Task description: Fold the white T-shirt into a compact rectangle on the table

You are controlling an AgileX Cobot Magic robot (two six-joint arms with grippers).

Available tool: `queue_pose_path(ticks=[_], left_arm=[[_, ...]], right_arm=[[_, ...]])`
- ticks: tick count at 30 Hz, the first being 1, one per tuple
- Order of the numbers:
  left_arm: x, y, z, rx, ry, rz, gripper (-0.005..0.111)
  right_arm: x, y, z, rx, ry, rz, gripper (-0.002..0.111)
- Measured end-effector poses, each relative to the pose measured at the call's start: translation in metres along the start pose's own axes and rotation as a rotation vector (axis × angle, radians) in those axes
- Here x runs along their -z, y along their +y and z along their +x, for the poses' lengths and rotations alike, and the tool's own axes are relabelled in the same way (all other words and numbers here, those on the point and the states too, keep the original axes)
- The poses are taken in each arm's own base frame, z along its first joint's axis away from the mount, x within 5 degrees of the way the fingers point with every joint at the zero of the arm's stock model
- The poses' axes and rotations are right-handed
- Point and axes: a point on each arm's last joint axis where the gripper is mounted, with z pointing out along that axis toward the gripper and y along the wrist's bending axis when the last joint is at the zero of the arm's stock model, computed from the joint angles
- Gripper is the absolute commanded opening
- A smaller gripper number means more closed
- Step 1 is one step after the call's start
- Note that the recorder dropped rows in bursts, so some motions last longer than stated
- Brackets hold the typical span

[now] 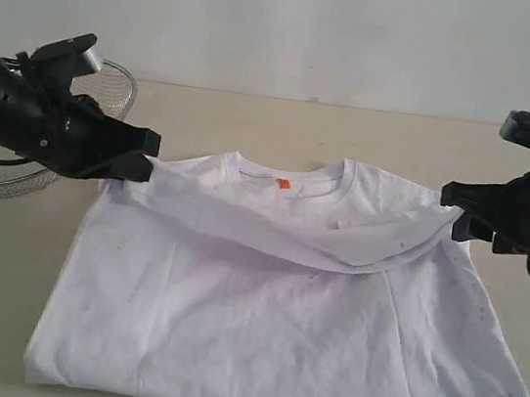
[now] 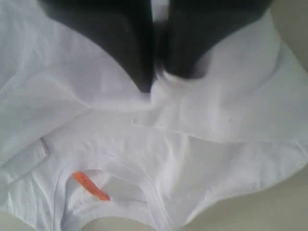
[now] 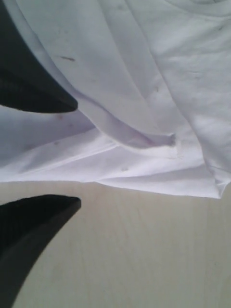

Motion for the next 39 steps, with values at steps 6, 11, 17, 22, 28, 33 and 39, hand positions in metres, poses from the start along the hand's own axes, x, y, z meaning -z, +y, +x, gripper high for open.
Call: queue_pose_path(ticks=[6,11,17,22,28,33,39], left_arm=[[-0.021,0.007,-0.006,0.028,0.021,-0.006,0.005],[-0.027,0.010,-0.003,0.038,0.040,-0.011,0.005],[-0.026,0.017,-0.001,-0.002,0.062,-0.079,0.008],[-0.026,0.019,0.000,-0.019,0.077,-0.107,0.048],[-0.026,0.021,-0.002,0.013,0.055,-0.129,0.047],[-0.025,0.024,-0.004,0.081,0.033,-0.147,0.047],[-0.022,0.030,-0.012,0.116,-0.008,-0.167,0.047]], right_arm=[[0.000,0.000,0.000,-0.002,0.000,0.000,0.045],[0.000,0.000,0.000,-0.004,-0.002,0.001,0.045],[0.000,0.000,-0.001,-0.006,-0.015,0.005,0.045],[0.000,-0.001,-0.003,-0.006,-0.031,0.010,0.043],[0.000,-0.001,-0.004,-0.006,-0.049,0.016,0.043],[0.000,-0.001,-0.004,-0.012,-0.049,0.016,0.043],[0.000,-0.001,-0.004,-0.018,-0.047,0.015,0.043]])
